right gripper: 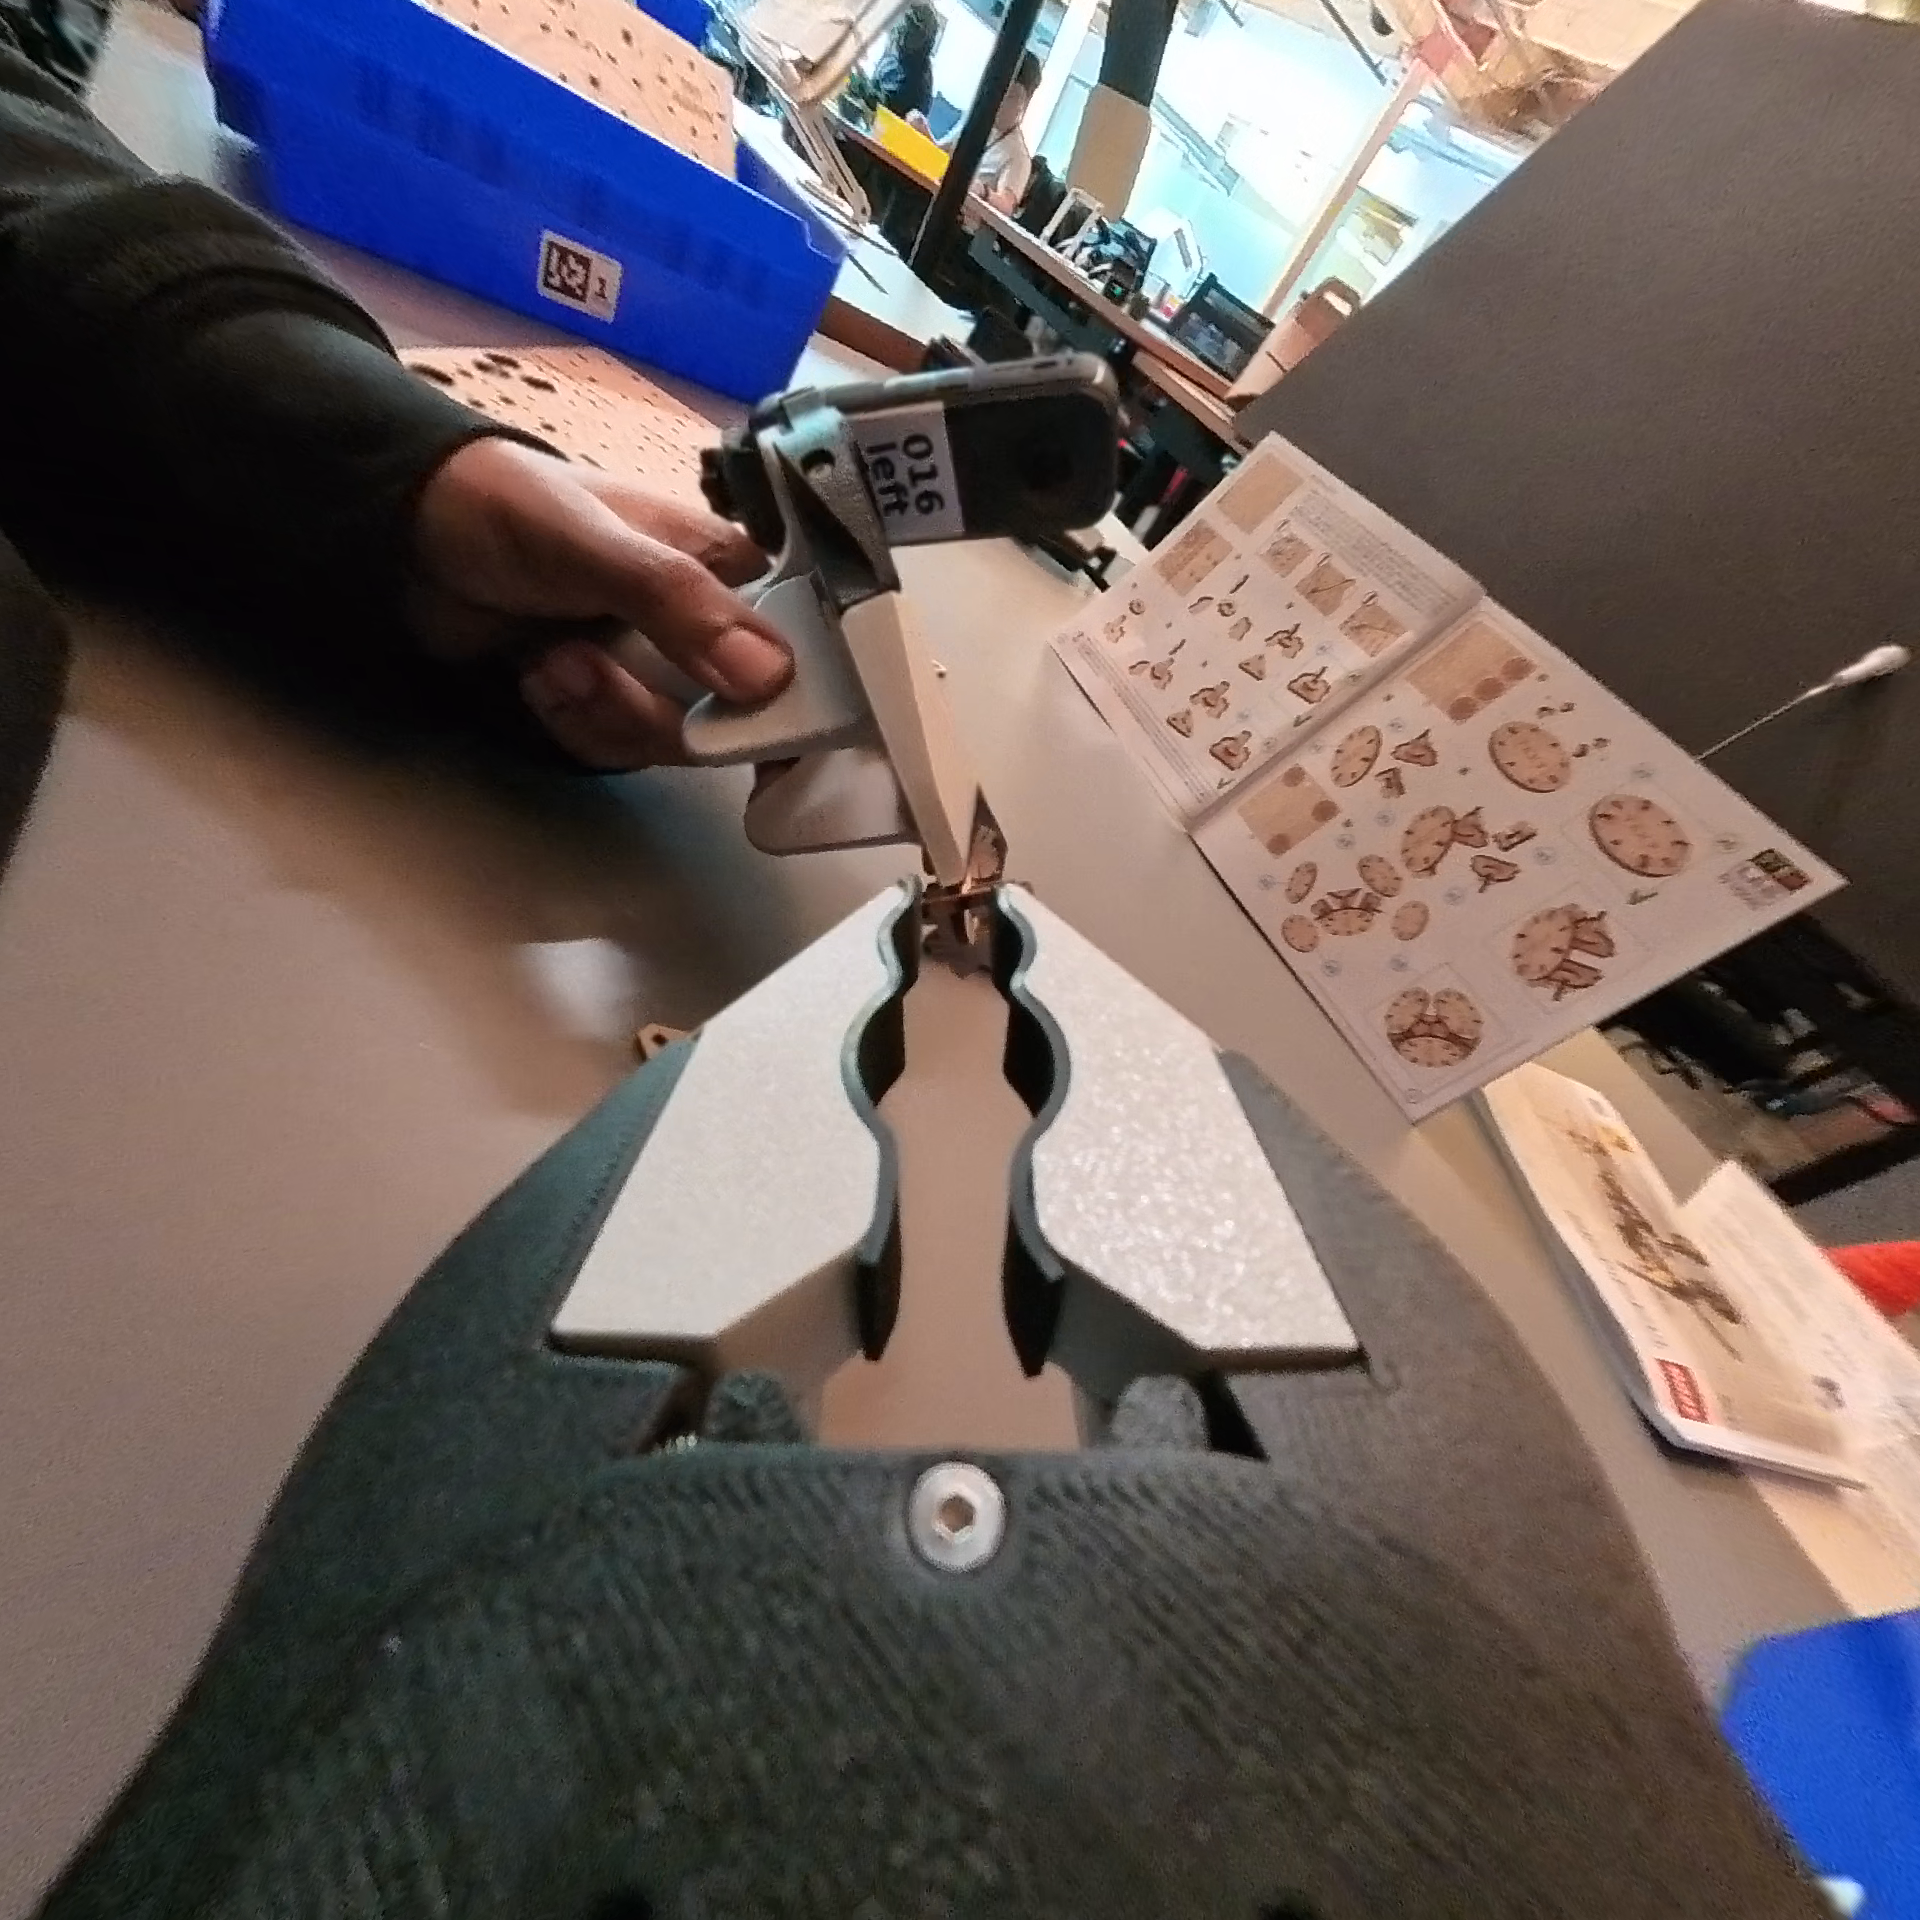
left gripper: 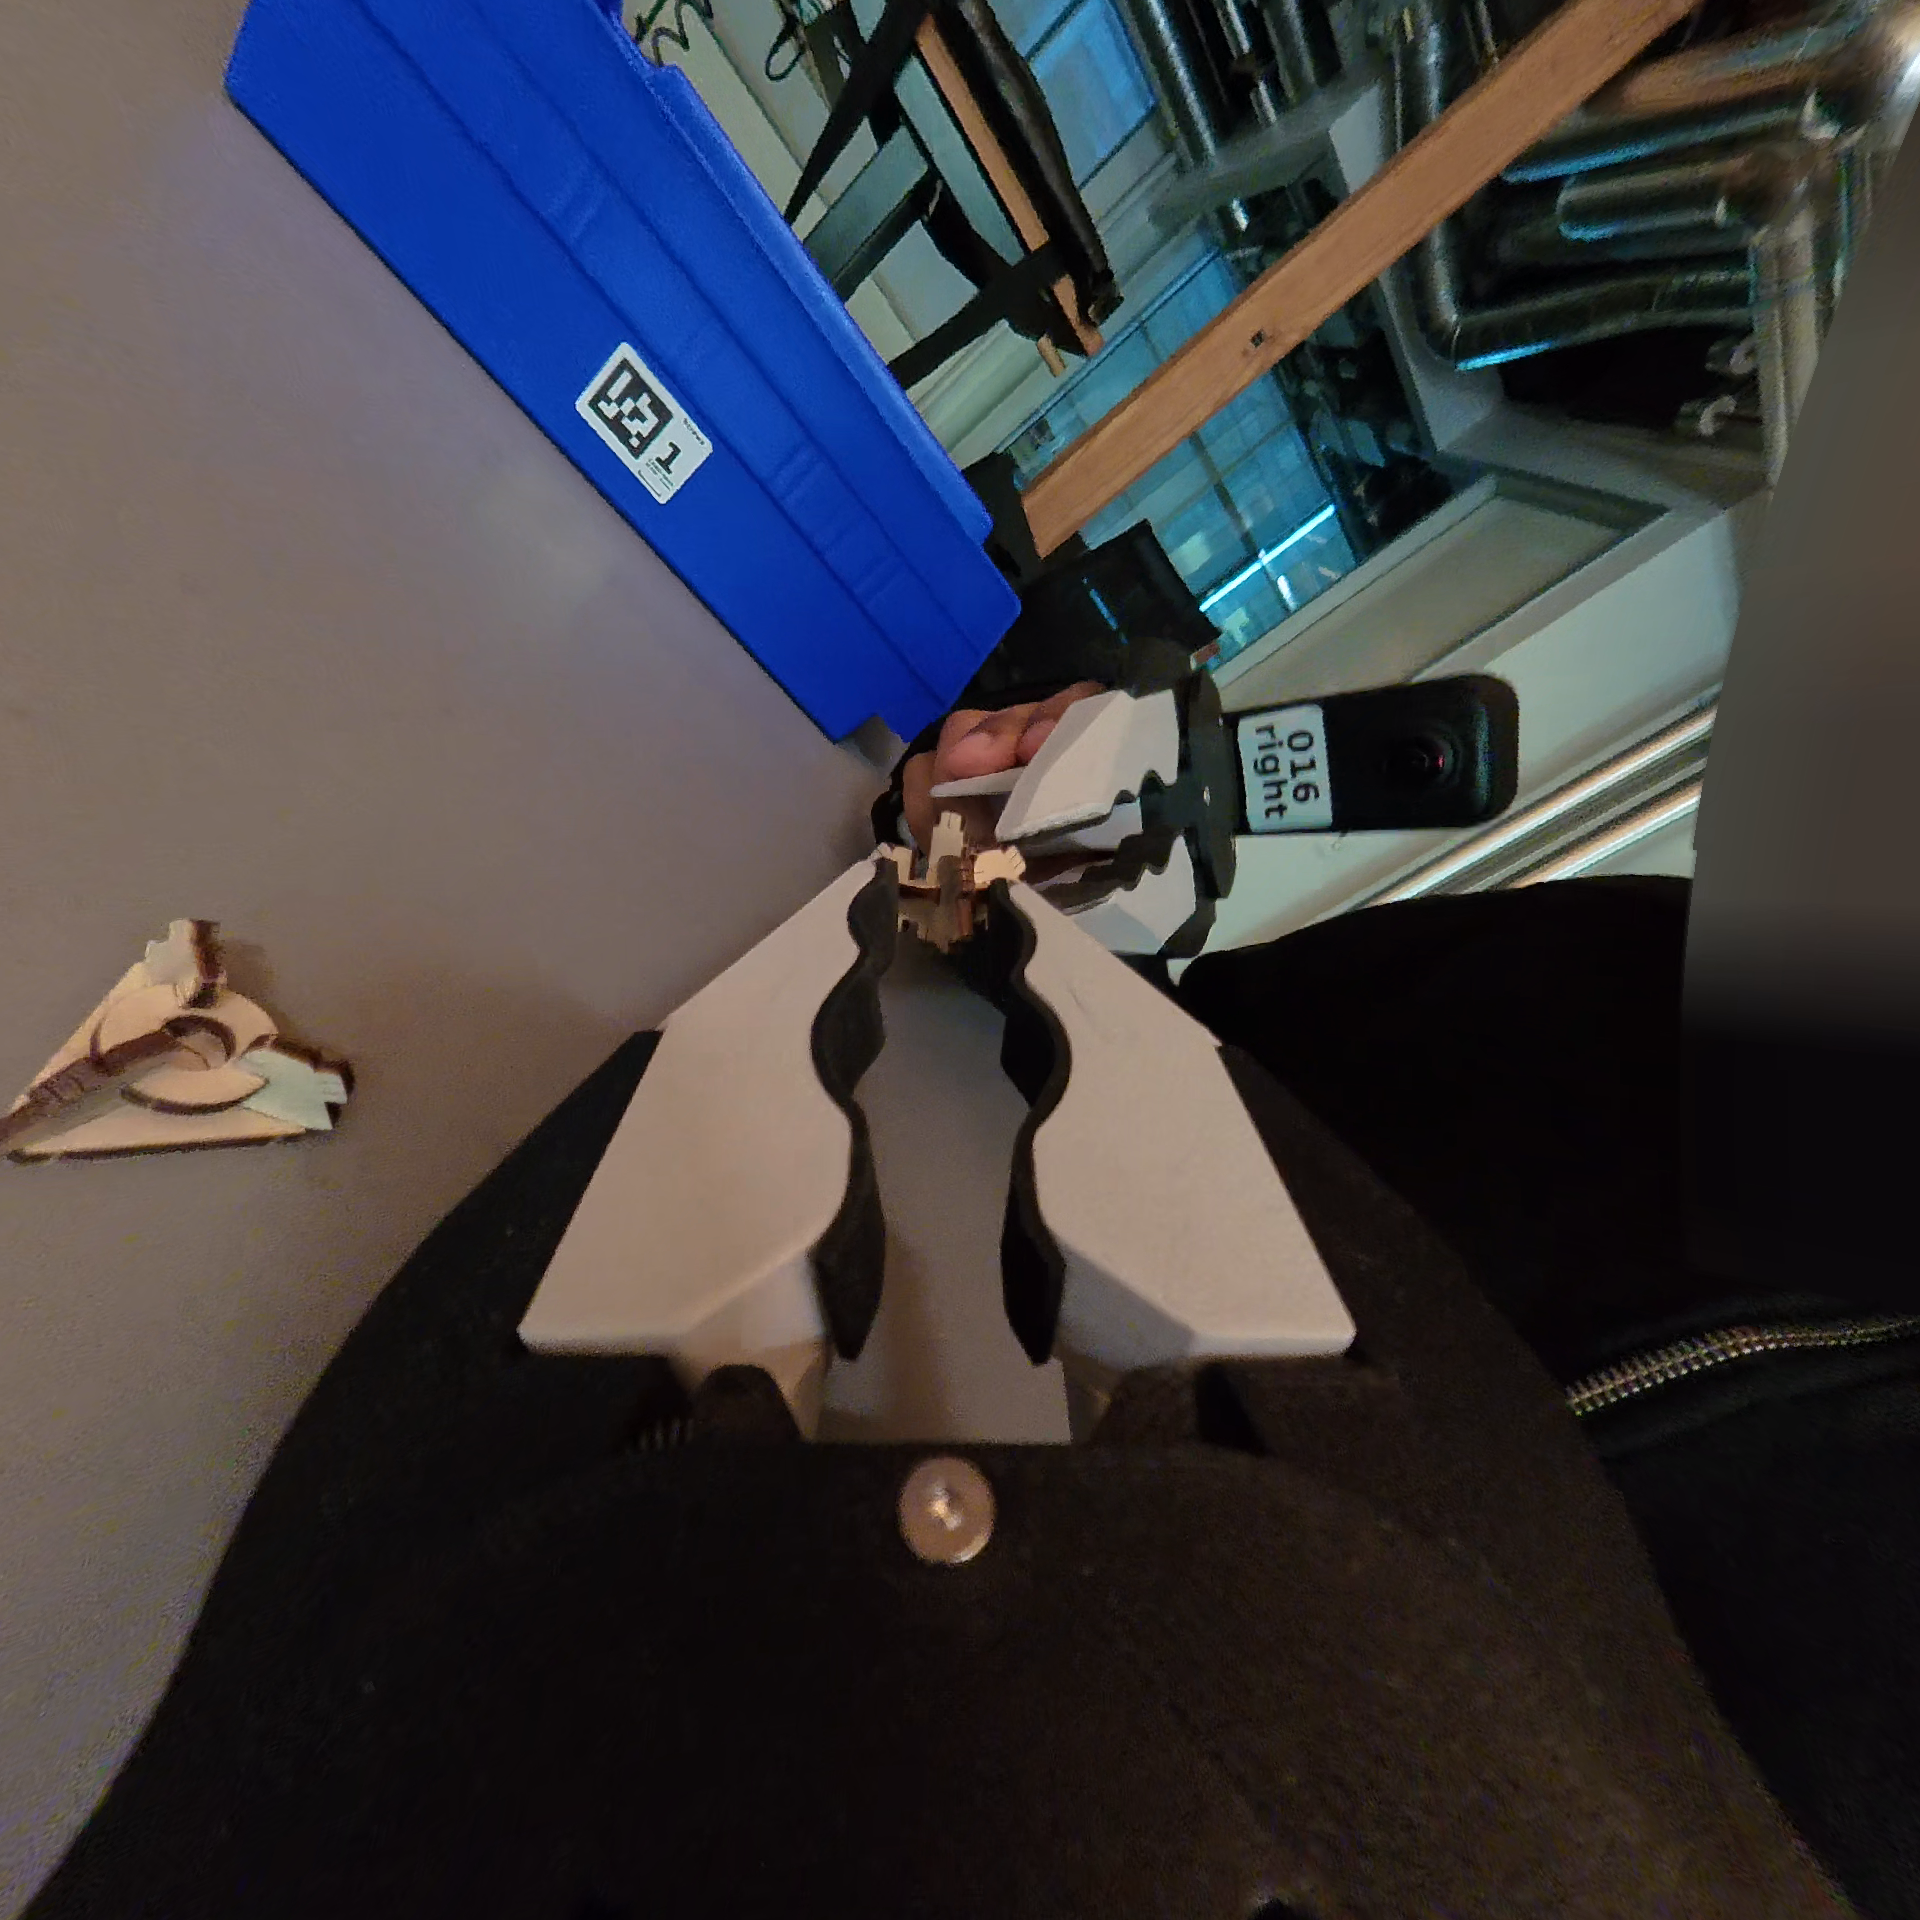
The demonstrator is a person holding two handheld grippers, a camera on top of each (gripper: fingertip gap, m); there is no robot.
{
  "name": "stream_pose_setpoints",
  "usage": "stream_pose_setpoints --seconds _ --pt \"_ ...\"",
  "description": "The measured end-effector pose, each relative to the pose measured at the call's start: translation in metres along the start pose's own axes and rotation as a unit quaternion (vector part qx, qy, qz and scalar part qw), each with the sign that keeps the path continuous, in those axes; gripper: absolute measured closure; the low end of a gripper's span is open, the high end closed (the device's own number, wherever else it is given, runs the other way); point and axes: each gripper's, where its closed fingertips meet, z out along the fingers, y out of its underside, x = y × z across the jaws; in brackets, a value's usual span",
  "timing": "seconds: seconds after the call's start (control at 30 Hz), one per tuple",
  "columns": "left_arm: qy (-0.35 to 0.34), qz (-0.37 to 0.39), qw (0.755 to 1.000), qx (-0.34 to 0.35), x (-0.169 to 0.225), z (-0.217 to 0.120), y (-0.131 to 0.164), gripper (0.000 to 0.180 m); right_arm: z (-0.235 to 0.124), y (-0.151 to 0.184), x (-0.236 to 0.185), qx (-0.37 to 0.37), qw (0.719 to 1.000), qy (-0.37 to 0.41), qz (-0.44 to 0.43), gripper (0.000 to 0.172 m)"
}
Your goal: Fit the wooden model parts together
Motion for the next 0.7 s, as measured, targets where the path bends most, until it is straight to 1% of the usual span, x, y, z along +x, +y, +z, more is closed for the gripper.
stream_pose_setpoints --seconds 0.2,0.3,0.53,0.7 --pt "0.025 -0.072 0.996 0.038 -0.0049 -0.0021 -0.0044 0.165 0.0058 0.0013 0.0039 -0.034 0.998 0.048 -0.037 0.161" --pt "0.035 -0.093 0.994 0.054 -0.0053 -0.0028 -0.0069 0.164 0.0074 0.0005 0.0056 -0.044 0.996 0.066 -0.046 0.161" --pt "0.031 -0.103 0.992 0.067 -0.0081 -0.0037 -0.0088 0.165 0.0099 0.0021 0.0069 -0.064 0.992 0.086 -0.063 0.161" --pt "0.036 -0.098 0.992 0.068 -0.0072 -0.004 -0.0104 0.165 0.009 0.0001 0.0081 -0.058 0.992 0.092 -0.07 0.163"
